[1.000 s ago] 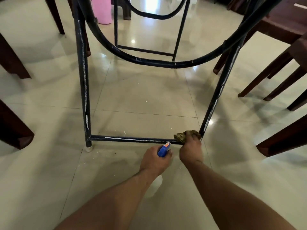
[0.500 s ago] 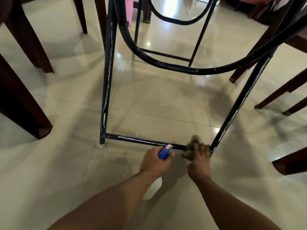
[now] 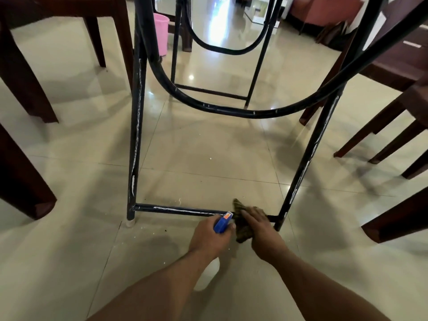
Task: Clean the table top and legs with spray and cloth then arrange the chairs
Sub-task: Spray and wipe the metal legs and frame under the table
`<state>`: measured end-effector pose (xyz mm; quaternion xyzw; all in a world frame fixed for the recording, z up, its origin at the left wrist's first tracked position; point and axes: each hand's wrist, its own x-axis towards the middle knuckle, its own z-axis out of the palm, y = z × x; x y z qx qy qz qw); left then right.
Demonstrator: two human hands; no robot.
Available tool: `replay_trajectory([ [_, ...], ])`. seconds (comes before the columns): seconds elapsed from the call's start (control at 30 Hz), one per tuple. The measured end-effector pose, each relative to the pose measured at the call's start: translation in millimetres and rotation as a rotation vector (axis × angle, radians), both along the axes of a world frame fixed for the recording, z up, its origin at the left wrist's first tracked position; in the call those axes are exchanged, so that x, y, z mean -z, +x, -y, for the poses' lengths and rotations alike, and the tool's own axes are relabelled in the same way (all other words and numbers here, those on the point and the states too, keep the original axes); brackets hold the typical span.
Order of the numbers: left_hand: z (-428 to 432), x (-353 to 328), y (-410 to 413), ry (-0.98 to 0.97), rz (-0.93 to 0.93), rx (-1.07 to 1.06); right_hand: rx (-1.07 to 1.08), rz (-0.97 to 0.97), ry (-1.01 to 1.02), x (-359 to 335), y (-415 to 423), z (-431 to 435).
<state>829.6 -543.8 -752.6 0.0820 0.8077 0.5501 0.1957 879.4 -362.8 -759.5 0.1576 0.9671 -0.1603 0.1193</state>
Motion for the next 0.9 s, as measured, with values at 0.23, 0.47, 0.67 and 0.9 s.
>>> replay_trajectory([
  [0.23, 10.3, 3.9, -5.6, -0.031, -0.014, -0.012, -0.038, 0.035, -0.007, -6.1, -12.0, 40.9],
  [0.47, 32.9, 7.8, 0.9, -0.027, 0.032, -0.076, 0.338, 0.01, 0.138, 0.2, 0.1, 26.7],
  [0.67, 50.4, 10.3, 0.3, -0.141, -0.03, -0.103, 0.178, 0.021, 0.105, -1.4, -29.6, 49.3],
  [0.9, 61.8, 6.7, -6.2, -0.178, -0.04, -0.244, -0.122, -0.054, -0.078, -3.8, -40.7, 94.0],
])
